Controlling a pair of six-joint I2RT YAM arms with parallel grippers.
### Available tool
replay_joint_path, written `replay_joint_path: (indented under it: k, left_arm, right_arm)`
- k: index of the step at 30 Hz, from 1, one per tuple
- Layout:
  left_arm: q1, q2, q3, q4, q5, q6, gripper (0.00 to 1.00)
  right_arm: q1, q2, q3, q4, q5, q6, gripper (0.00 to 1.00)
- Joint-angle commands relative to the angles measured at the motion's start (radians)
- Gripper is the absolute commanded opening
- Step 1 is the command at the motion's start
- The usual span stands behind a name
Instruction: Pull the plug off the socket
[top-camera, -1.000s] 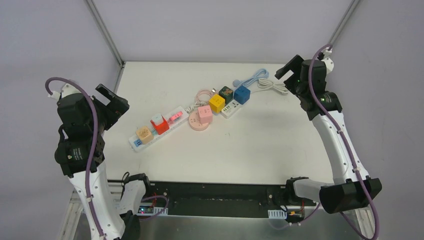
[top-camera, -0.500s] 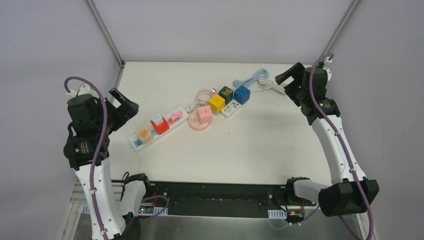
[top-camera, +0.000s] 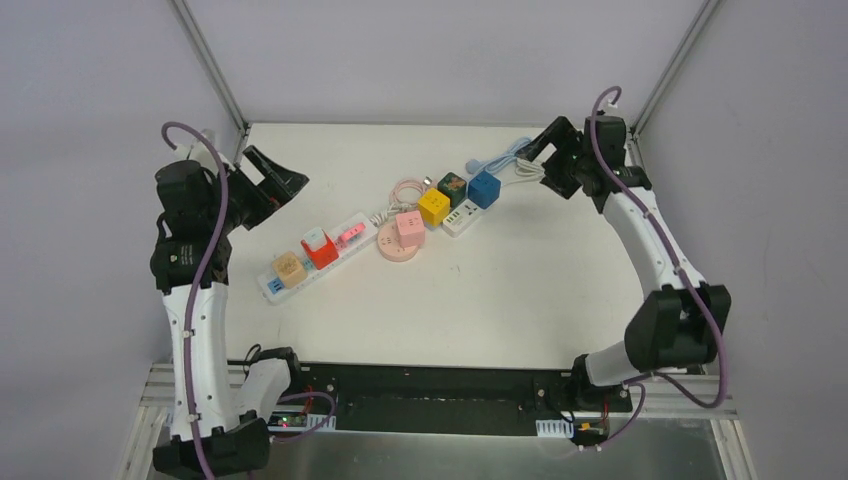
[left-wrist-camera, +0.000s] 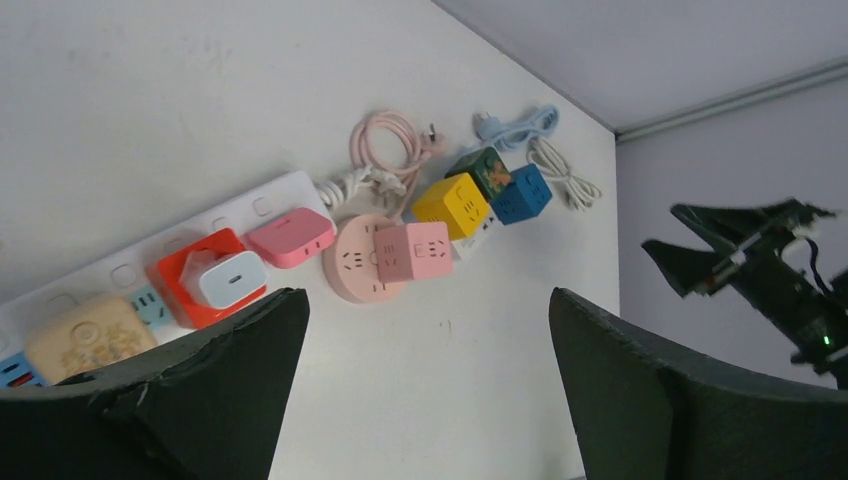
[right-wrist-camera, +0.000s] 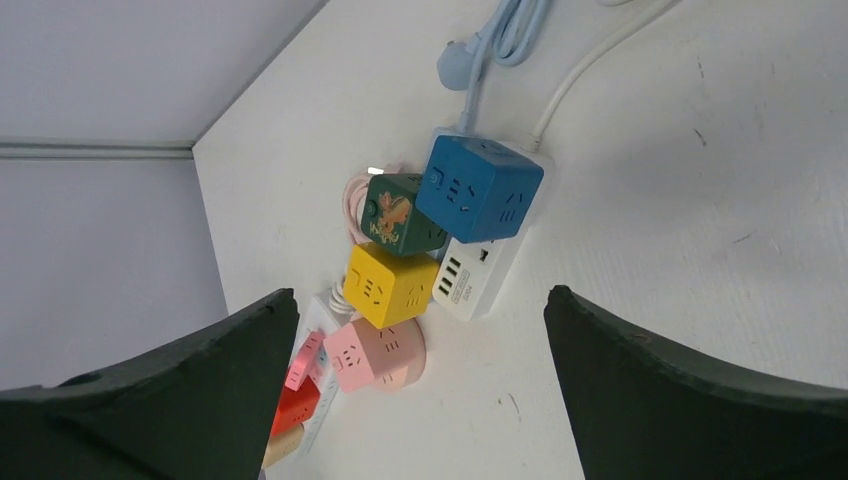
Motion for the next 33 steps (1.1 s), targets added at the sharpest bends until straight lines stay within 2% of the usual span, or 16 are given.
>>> replay_joint_path:
  k: [1,5,9,12,14,17,20,22,28,33]
  left_arm:
    - [-0.14,0.057,-0.034,0.244,0.038,-0.063,0.94]
    - [-0.312,0.169,0.008,0.268,-0.046,-0.055,0.94]
    - [-0.392,0.261,0.042,0.286,-0.053,-0.077,0.92]
    - [-0.43,0.299,0.065,0.275,-0.041,-0.056,0.91]
    - [-0.447,0.316,0.082,0.248,-0.044,-0.041,0.9]
    - [-0.454,0.316,0.08,0.221,-0.049,-0.032,0.9]
    - [-0.457,0.293,0.045,0.225,-0.059,-0.031,0.9]
    - [-0.457,0.278,0.028,0.221,-0.067,-0.025,0.9]
    - [-0.457,0.232,-0.013,0.164,-0.119,0.008,0.9]
    - [-0.457,0.202,-0.058,0.154,-0.127,0.025,0.9]
  right_arm:
    - [0.027,0.166,0.155,-0.11,-0.062,-0.122,0.99]
    - [0.087,0.323,0.252,-0.14,0.002,-0.324,1.0]
    - [0.139,0.46,0.347,-0.182,0.042,-0.507,1.0]
    - [0.152,0.522,0.405,-0.207,0.041,-0.526,1.0]
    - [0.161,0.551,0.437,-0.203,0.084,-0.478,1.0]
    - [0.165,0.606,0.542,-0.246,0.124,-0.311,0.99]
    - [0.177,0.657,0.648,-0.337,0.258,-0.082,0.99]
    - [0.183,0.682,0.677,-0.372,0.255,0.02,0.98]
    - [0.235,0.768,0.785,-0.506,0.381,0.119,0.9]
    - [0.274,0.805,0.789,-0.583,0.479,0.171,0.89]
